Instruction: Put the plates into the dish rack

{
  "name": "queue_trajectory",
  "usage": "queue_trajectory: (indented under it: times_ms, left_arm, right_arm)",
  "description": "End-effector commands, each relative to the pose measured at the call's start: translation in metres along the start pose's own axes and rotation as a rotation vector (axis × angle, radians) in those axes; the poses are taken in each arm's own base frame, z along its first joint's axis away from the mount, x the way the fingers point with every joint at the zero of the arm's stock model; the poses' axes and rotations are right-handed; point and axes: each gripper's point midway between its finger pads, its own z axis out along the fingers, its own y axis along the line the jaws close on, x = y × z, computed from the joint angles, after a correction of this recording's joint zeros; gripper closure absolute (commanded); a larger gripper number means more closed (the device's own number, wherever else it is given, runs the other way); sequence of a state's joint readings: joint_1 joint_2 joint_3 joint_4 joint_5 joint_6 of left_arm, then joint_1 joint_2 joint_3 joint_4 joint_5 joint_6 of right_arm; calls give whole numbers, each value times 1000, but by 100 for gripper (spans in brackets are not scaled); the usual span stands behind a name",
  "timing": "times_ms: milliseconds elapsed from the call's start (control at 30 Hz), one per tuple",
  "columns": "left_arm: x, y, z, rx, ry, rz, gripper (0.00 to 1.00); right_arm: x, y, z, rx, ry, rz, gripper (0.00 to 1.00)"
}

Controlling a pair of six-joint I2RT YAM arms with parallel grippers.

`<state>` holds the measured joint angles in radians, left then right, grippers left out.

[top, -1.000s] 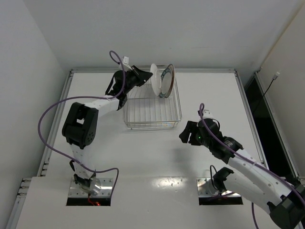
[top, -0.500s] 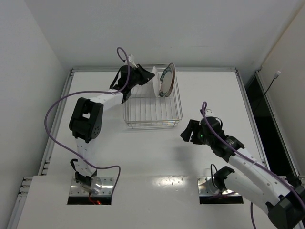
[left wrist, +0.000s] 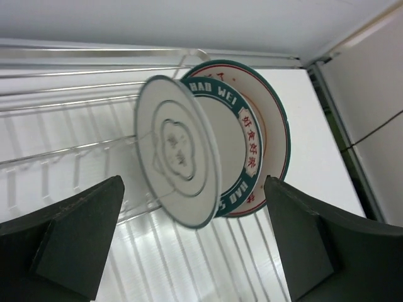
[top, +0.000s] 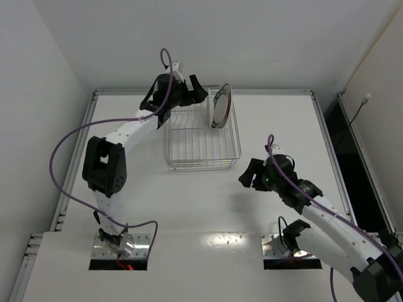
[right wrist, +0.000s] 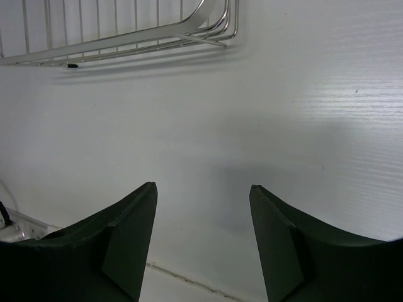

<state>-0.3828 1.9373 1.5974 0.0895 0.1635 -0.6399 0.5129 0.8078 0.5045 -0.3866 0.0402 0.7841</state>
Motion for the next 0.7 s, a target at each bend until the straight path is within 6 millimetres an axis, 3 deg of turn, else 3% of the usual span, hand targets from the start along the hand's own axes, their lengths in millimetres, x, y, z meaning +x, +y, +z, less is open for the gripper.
queue_trajectory:
  times_ms: [0, 33, 233, 267, 300, 367, 400, 433, 467, 500, 533, 567, 667]
  left_arm:
    - [-40, 0, -49, -113, -76, 194, 8]
    - [-43, -5, -62, -128, -82, 225, 8]
    - [-32, 37, -103, -336, -57, 384, 3]
    - [-40, 34, -121, -359, -96, 409, 3]
    - [-21, 61, -134, -455, -77, 422, 3]
    - [-20, 71, -154, -499, -145, 417, 3]
    - [2, 83, -173, -518, -135, 430, 3]
    - [8, 92, -184, -561, -159, 442, 3]
    - [15, 94, -200, -608, -225, 471, 0]
    - [25, 86, -196, -576, -221, 495, 0]
    - [15, 83, -208, -620, -279, 512, 0]
    - [11, 75, -208, -605, -322, 523, 0]
    - [17, 78, -210, -651, -315, 596, 0]
  right_arm:
    - [-9, 7, 1, -34, -34, -7, 42]
    - [-9, 7, 1, -34, -34, -7, 42]
    - [-7, 8, 4, -37, -22, -8, 42]
    - [-4, 8, 5, -39, -7, -8, 42]
    - [-4, 8, 5, -39, -7, -8, 42]
    - [-5, 12, 5, -61, -6, -8, 40]
    - [-9, 15, 3, -73, -23, -18, 38]
    - [-7, 13, 3, -74, -24, -18, 38]
    - [-7, 13, 3, -74, -24, -18, 37]
    - [-7, 13, 3, -74, -24, -18, 35]
    - [-7, 13, 3, -74, -24, -18, 35]
    - [-7, 13, 3, -74, -24, -18, 34]
    - [-5, 12, 5, -66, -14, -18, 34]
